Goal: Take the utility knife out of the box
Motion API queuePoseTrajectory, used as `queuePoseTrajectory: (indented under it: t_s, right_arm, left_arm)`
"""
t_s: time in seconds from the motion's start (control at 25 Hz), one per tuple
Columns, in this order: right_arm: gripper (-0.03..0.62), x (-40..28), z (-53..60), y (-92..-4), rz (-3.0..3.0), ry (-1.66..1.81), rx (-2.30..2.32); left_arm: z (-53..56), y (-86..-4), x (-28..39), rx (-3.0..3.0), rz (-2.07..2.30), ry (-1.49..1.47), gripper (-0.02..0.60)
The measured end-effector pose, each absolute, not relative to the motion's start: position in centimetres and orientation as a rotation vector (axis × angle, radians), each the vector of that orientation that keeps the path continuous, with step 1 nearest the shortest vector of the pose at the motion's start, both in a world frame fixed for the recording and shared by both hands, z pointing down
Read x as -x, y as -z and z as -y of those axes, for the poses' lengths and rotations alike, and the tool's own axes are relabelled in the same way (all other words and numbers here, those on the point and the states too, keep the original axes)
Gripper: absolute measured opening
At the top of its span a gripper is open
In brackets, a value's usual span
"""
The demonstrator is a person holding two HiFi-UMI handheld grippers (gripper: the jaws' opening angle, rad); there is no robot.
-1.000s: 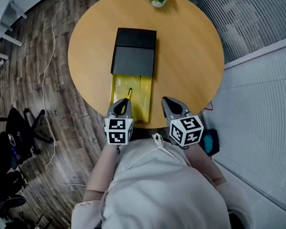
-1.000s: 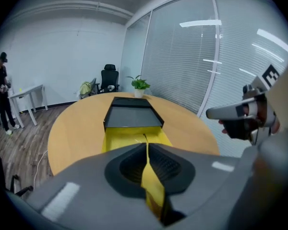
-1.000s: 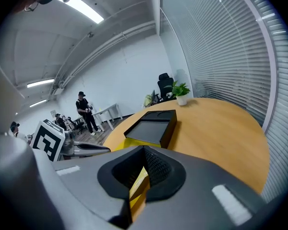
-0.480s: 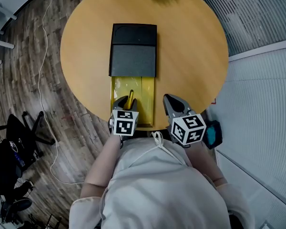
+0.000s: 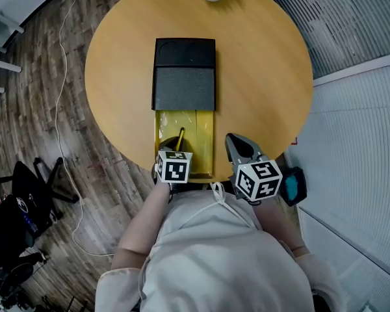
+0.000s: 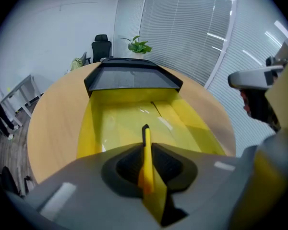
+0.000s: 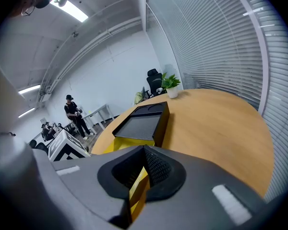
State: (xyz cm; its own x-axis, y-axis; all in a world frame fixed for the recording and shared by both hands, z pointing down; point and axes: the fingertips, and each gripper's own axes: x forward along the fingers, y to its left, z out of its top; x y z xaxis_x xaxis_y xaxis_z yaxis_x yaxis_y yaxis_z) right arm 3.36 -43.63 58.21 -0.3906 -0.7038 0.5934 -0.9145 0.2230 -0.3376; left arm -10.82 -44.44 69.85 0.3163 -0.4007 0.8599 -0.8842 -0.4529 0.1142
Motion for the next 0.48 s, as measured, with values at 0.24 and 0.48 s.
queuePoseTrajectory:
  t_s: [0.24, 0.48]
  right_arm:
    - [0.0, -3.2, 43.3, -58.2, 2.19, -0.944, -1.505]
    - [0.0, -2.9, 43.4, -57.2, 2.212, -0.913, -1.493]
  left_arm:
    - [44.3, -69.8, 10.8, -1.999, 1.141, -1.066, 0.055]
    - [45.1, -67.1, 10.9, -2.081, 1.199, -0.995, 0.055]
